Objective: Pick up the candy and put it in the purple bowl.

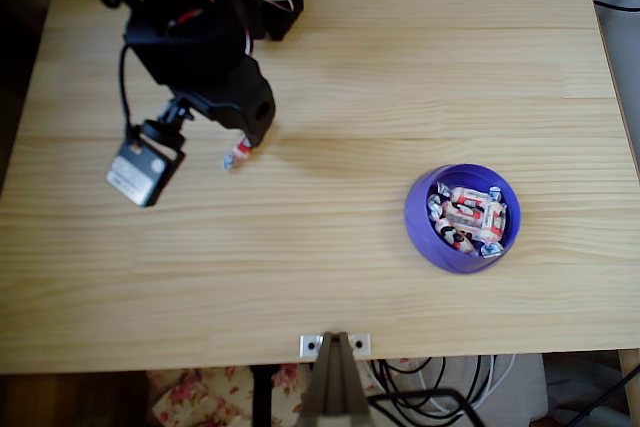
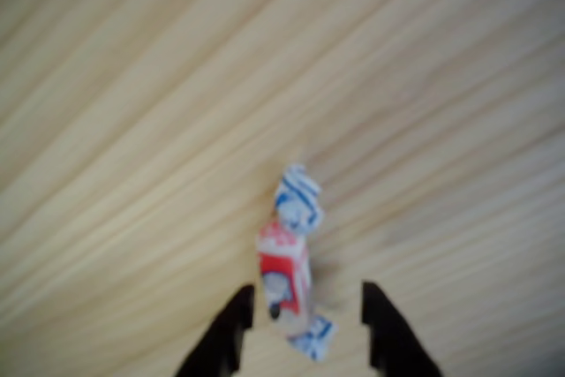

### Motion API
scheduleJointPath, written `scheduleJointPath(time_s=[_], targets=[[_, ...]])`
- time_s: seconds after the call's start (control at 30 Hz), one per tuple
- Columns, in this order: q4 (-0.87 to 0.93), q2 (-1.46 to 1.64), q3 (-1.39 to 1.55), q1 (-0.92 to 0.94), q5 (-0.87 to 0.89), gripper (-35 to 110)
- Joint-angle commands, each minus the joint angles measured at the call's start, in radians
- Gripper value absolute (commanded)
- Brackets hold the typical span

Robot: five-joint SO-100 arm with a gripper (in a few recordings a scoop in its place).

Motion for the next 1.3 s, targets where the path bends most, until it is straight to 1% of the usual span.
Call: scheduleJointPath(time_s=[0.0, 0.2, 0.4, 0.57, 0.7, 0.73, 0.9, 1.0, 1.2, 1.27], targets=[[-0.002, 0.011, -0.015, -0.008, 0.012, 19], [-0.080, 0.005, 0.031, -0.032, 0.029, 18], [-0.104, -0.046, 0.031, -0.044, 0.048, 18], [-0.101, -0.083, 0.018, -0.032, 0.055, 6], [-0.101, -0.064, 0.031, -0.026, 0.061, 5], [-0.104, -0.046, 0.038, -0.026, 0.058, 0], [-0.129, 0.121, 0.104, -0.017, 0.031, 0], [-0.110, 0.258, 0.112, -0.025, -0.018, 0], [-0.034, 0.667, 0.110, -0.057, -0.037, 0], [-0.021, 0.750, 0.112, -0.089, -0.041, 0]])
